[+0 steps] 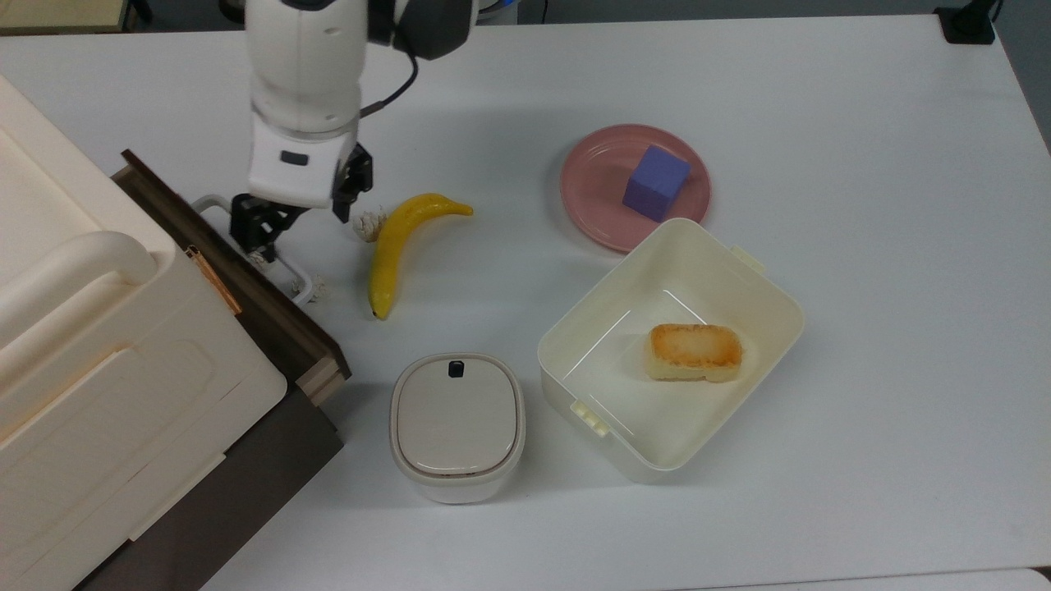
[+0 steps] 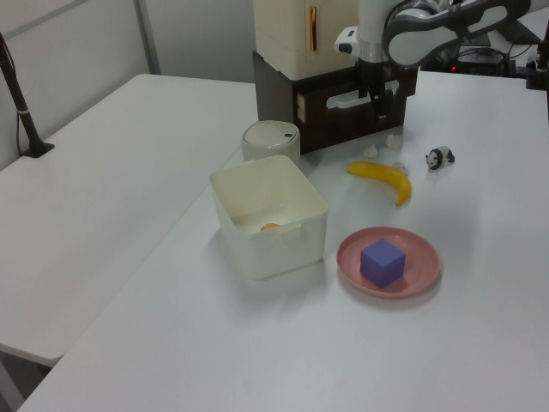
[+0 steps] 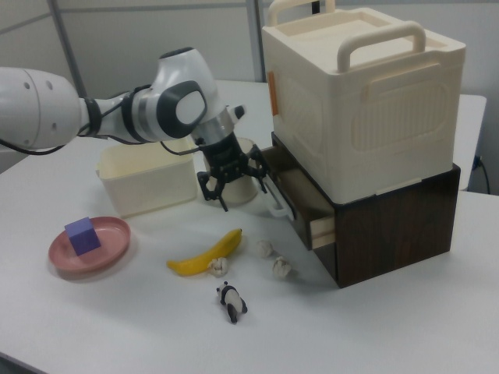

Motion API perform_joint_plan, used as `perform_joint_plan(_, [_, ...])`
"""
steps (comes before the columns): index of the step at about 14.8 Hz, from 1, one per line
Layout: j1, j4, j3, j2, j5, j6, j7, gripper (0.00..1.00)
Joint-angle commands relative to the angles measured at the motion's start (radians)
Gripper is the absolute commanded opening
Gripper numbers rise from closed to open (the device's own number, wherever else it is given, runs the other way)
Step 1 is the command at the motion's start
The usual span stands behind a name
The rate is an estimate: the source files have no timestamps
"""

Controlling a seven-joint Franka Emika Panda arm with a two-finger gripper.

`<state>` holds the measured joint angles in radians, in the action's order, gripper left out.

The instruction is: Slide the drawer open

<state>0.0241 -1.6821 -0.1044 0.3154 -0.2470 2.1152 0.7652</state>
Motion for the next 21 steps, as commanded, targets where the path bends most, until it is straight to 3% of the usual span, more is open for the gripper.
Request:
perform_joint_plan(1, [-0.072,-0.149,0.000,-0.137,0.014,-0.040,0.011,0.98])
perform_joint_plan(8, [-0.107,-0.191,0.000,-0.226,0.046,-0.112,0.013,0.98])
perform_joint_plan(11, [-0.139,-0.156,0.000,-0.262,0.119,-0.182,-0.042,0.98])
perform_joint_plan(14, [-0.171,-0.087,0.000,-0.260,0.178,-0.257,-0.354,1.00])
perform_joint_plan(18, [-0.162,-0.028,-0.005,-0.260,0.244,-0.320,-0.812,1.00])
perform_joint_plan(21, [-0.161,-0.018,-0.011,-0.288,0.244,-0.389,-0.961,1.00])
